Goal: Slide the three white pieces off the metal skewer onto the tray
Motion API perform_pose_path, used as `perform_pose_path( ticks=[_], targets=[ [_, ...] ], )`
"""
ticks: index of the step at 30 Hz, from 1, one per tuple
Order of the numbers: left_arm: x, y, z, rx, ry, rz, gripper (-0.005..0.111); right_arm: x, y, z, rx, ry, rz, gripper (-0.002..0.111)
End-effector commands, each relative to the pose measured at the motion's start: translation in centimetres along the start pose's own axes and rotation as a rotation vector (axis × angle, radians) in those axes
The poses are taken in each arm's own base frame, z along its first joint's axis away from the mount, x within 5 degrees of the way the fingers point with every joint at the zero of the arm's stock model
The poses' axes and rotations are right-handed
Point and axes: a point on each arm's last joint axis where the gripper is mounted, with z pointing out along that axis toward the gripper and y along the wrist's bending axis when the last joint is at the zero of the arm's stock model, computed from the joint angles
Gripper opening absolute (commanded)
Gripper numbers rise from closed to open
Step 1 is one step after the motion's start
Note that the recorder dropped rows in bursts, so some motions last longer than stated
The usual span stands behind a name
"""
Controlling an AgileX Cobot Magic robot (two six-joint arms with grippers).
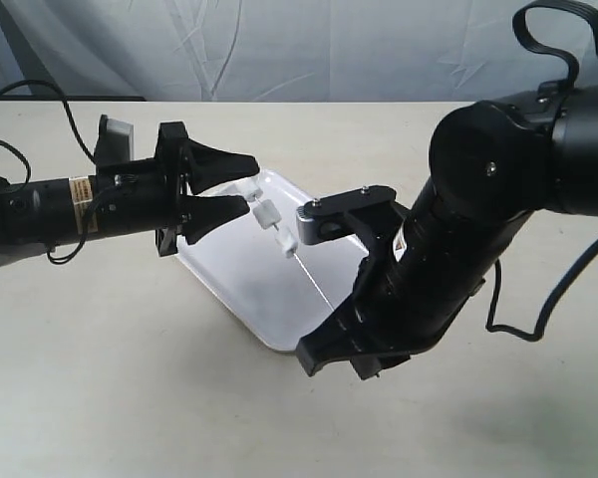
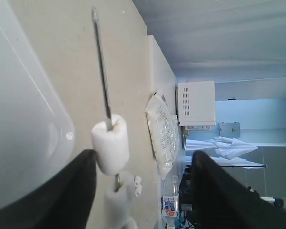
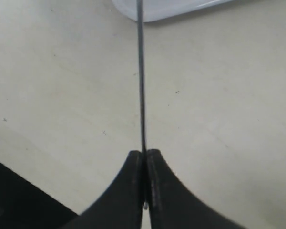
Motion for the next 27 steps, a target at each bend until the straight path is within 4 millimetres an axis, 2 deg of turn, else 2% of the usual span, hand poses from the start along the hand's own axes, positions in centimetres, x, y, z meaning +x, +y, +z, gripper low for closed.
perform_pose_path(
  ticks=[1, 27],
  targets=[
    [0.04, -0.02, 0.08, 0.017, -0.010, -0.001, 0.050, 0.03, 0.18, -0.25, -0.015, -0.014, 0.008, -0.001],
    [-0.24, 0.21, 0.10, -0.012, -0.037, 0.023, 0.050, 0.17, 0.92, -0.76, -0.087, -0.024, 0.028, -0.001]
  ],
)
